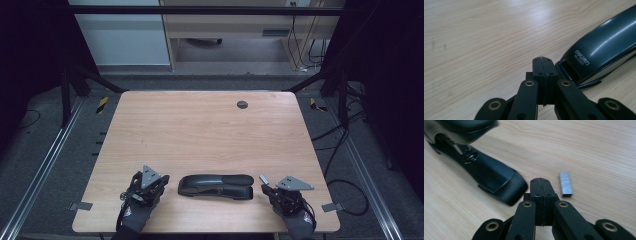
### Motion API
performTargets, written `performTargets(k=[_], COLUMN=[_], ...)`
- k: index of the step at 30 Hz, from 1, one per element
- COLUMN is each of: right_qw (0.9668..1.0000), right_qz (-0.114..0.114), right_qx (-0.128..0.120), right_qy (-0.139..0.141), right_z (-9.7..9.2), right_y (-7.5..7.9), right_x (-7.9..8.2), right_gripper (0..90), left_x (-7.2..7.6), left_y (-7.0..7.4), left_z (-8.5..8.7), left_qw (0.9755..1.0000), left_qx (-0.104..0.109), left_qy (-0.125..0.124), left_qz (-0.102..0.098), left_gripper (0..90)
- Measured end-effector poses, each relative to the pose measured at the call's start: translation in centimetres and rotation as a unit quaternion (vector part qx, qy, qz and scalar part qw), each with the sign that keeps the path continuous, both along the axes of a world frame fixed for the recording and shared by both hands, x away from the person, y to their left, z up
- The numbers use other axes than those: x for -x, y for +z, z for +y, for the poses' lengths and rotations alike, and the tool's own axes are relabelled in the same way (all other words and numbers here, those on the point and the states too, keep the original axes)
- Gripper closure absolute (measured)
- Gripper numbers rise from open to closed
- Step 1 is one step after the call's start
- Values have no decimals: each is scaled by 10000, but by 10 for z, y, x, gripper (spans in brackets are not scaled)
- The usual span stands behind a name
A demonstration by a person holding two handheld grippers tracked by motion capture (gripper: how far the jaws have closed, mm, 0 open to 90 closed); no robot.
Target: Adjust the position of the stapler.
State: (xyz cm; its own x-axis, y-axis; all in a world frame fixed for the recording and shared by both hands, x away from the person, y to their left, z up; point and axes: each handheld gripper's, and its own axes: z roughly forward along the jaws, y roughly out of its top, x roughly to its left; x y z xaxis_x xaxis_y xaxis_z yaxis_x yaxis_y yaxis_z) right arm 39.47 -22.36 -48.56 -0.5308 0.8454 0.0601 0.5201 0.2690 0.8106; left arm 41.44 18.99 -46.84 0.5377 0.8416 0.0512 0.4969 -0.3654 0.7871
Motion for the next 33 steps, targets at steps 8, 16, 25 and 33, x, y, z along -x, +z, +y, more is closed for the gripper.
performTargets(k=[8,16,25,33], right_qw=[9998,9998,9998,9998], right_qz=[-8,-20,40,68], right_qx=[-40,-20,-26,-38], right_qy=[-200,-190,-204,-160], right_z=[-16,-16,-16,-17], right_y=[2,2,1,1], right_x=[-2,-2,-3,-3], right_gripper=[900,900,900,900], left_x=[-9,-20,-24,-16], left_y=[-8,-14,-14,-14], left_z=[-20,-28,-25,-32], left_qw=[9997,9997,9992,9989], left_qx=[-37,-89,11,-155], left_qy=[-195,-167,-332,-402], left_qz=[117,146,215,188], left_gripper=[896,897,898,899])
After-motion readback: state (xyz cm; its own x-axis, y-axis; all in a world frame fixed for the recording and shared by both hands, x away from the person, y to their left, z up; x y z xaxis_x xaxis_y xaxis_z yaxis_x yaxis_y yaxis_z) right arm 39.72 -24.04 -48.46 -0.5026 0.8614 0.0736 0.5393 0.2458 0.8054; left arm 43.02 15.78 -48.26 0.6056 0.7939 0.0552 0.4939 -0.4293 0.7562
